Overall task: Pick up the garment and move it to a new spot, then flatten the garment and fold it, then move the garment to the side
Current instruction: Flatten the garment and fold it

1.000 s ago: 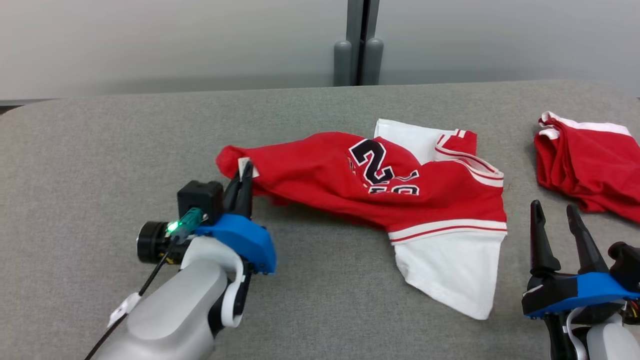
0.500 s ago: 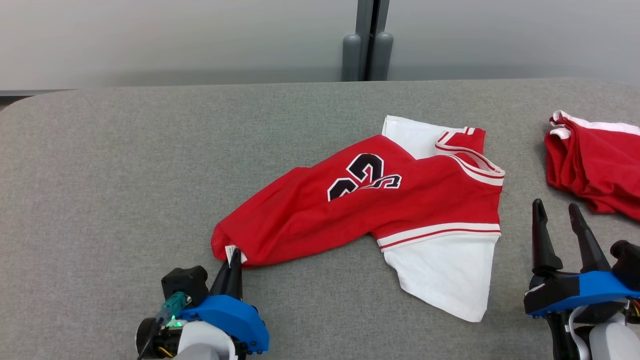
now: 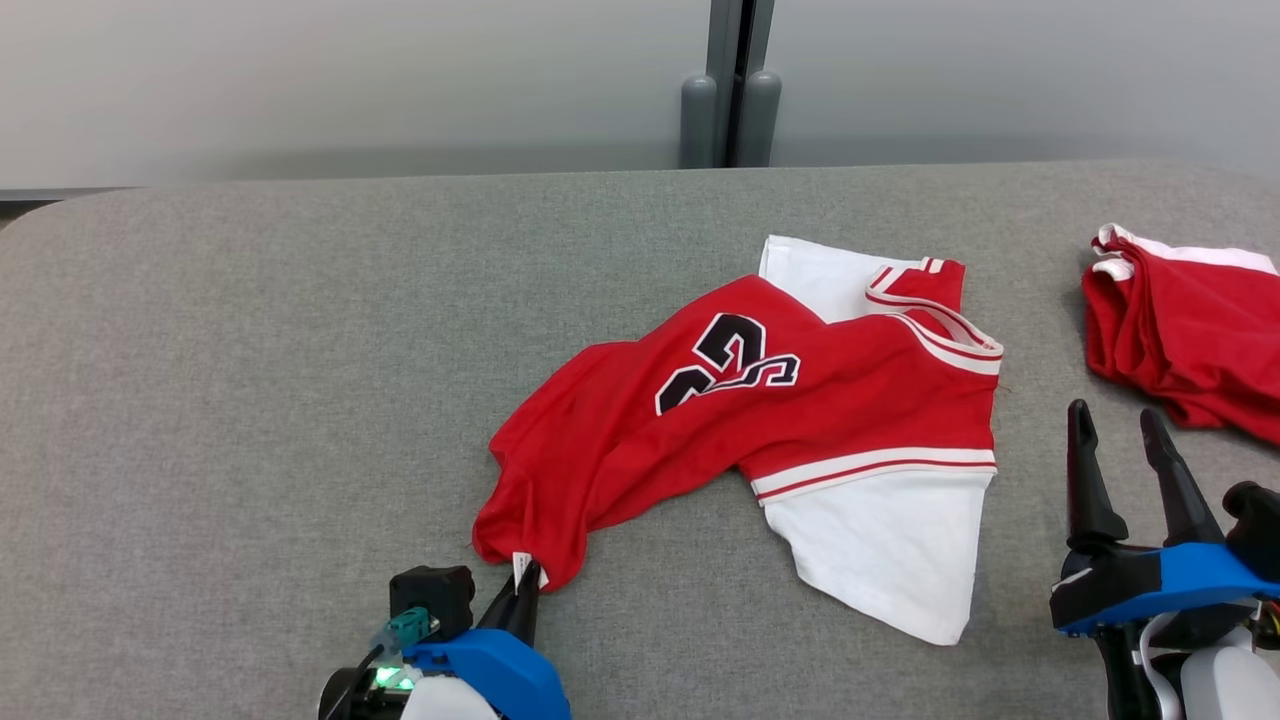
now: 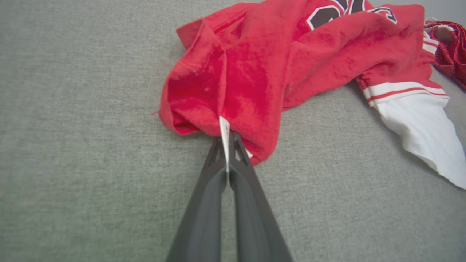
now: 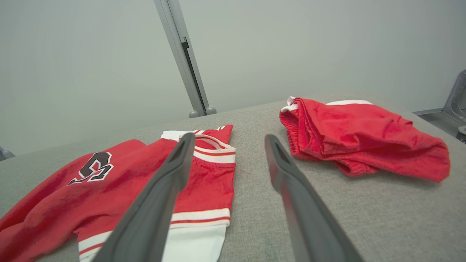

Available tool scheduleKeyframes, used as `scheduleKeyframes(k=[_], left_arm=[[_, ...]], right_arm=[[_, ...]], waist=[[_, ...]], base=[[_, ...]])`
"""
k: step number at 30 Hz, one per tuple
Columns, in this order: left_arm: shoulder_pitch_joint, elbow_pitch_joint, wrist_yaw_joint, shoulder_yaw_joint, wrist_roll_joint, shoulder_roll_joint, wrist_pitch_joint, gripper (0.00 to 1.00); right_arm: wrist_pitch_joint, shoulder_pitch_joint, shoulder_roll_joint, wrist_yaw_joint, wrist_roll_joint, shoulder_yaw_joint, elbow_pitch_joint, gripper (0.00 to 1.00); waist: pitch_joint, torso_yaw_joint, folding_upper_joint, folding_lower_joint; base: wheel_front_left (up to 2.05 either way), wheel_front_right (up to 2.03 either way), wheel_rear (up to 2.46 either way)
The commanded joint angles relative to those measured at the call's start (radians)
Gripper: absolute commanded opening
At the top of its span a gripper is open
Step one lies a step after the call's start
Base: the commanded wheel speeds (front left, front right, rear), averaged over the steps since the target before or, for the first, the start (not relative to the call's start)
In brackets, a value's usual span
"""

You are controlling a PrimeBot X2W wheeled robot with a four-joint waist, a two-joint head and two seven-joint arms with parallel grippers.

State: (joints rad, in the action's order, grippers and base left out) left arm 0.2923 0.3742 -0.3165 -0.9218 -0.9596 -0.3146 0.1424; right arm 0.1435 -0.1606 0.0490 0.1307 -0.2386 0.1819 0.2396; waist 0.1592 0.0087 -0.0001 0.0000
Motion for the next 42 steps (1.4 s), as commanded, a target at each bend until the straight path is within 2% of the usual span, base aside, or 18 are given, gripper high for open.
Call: scheduleKeyframes(k=[1,5,6,7,8,9,19,23,28,30,31,32,34,35,36,37,38,42], left_arm=[[-0.008,-0.003,-0.004,-0.001,-0.004,-0.008,-0.005,0.0],[-0.012,-0.012,-0.011,0.005,-0.012,-0.012,-0.012,0.0],[-0.012,-0.016,-0.017,0.012,-0.014,-0.012,-0.003,0.03],[-0.012,-0.02,-0.021,0.018,-0.014,-0.014,0.001,0.36],[-0.011,-0.026,-0.027,0.022,-0.011,-0.018,0.007,0.85],[-0.01,-0.032,-0.031,0.029,-0.01,-0.022,0.014,1.0],[0.029,-0.109,-0.072,0.072,0.006,-0.07,0.042,1.0],[0.059,-0.09,-0.066,0.073,-0.004,-0.073,0.007,1.0],[0.128,-0.003,-0.053,0.041,0.001,-0.066,-0.09,1.0],[0.146,0.031,-0.044,0.03,-0.013,-0.054,-0.129,0.8],[0.146,0.031,-0.044,0.03,-0.013,-0.054,-0.129,0.8],[0.155,0.048,-0.043,0.025,-0.016,-0.05,-0.147,0.66],[0.174,0.085,-0.037,0.019,-0.021,-0.042,-0.174,0.46],[0.182,0.103,-0.037,0.015,-0.021,-0.039,-0.185,0.4],[0.187,0.121,-0.036,0.014,-0.024,-0.033,-0.193,0.27],[0.19,0.137,-0.036,0.015,-0.028,-0.028,-0.2,0.05],[0.192,0.154,-0.033,0.01,-0.027,-0.025,-0.207,0.0],[0.205,0.189,-0.012,0.008,-0.025,-0.006,-0.186,0.0]], right_arm=[[0.006,-0.002,0.003,0.0,-0.003,0.002,0.002,1.0],[0.005,0.004,0.003,0.0,-0.004,0.004,0.002,1.0],[0.005,0.006,0.003,0.0,-0.005,0.004,0.002,1.0],[0.006,0.007,0.003,0.0,-0.006,0.005,0.002,1.0],[0.007,0.009,0.003,0.0,-0.007,0.005,0.003,1.0],[0.007,0.01,0.003,0.0,-0.007,0.006,0.003,1.0],[0.006,0.016,0.003,0.0,-0.007,0.006,0.006,1.0],[0.003,0.013,0.003,0.0,-0.007,0.003,0.004,1.0],[-0.001,-0.001,0.003,0.0,-0.008,-0.009,0.005,1.0],[-0.002,-0.003,0.003,0.0,-0.009,-0.012,0.007,1.0],[-0.002,-0.003,0.003,0.0,-0.009,-0.012,0.007,1.0],[-0.001,-0.003,0.003,0.0,-0.008,-0.012,0.008,1.0],[-0.001,-0.001,0.003,0.0,-0.007,-0.015,0.012,1.0],[-0.001,0.0,0.003,0.0,-0.007,-0.017,0.013,1.0],[-0.001,0.0,0.003,0.0,-0.006,-0.018,0.014,1.0],[-0.001,0.001,0.003,0.0,-0.006,-0.019,0.014,1.0],[-0.001,0.003,0.003,0.0,-0.006,-0.02,0.015,1.0],[0.0,0.014,0.003,0.0,-0.004,-0.018,0.016,1.0]], waist=[[-0.003,0.001,0.0001,0.0],[-0.011,0.003,0.0001,0.0],[-0.012,0.003,0.0001,0.0],[-0.014,0.003,0.0001,0.0],[-0.017,0.004,0.0001,0.0],[-0.019,0.004,0.0001,0.0],[-0.038,-0.001,0.0001,0.0],[-0.035,-0.005,0.0001,0.0],[-0.025,-0.017,0.0001,0.0],[-0.023,-0.022,0.0001,0.0],[-0.023,-0.022,0.0001,0.0],[-0.023,-0.024,0.0001,0.0],[-0.023,-0.029,0.0001,0.0],[-0.023,-0.033,0.0001,0.0],[-0.024,-0.035,0.0001,0.0],[-0.025,-0.037,0.0001,0.0],[-0.026,-0.039,0.0001,0.0],[-0.033,-0.04,0.0001,0.0]], base=[[0.0,0.0,0.0],[0.0,0.0,0.0],[0.0,0.0,0.0],[0.0,0.0,0.0],[0.0,0.0,0.0],[0.0,0.0,0.0],[0.0,0.0,0.0],[0.0,0.0,0.0],[0.0,0.0,0.0],[0.0,0.0,0.0],[0.0,0.0,0.0],[0.0,0.0,0.0],[0.0,0.0,0.0],[0.0,0.0,0.0],[0.0,0.0,0.0],[0.0,0.0,0.0],[0.0,0.0,0.0],[0.0,0.0,0.0]])
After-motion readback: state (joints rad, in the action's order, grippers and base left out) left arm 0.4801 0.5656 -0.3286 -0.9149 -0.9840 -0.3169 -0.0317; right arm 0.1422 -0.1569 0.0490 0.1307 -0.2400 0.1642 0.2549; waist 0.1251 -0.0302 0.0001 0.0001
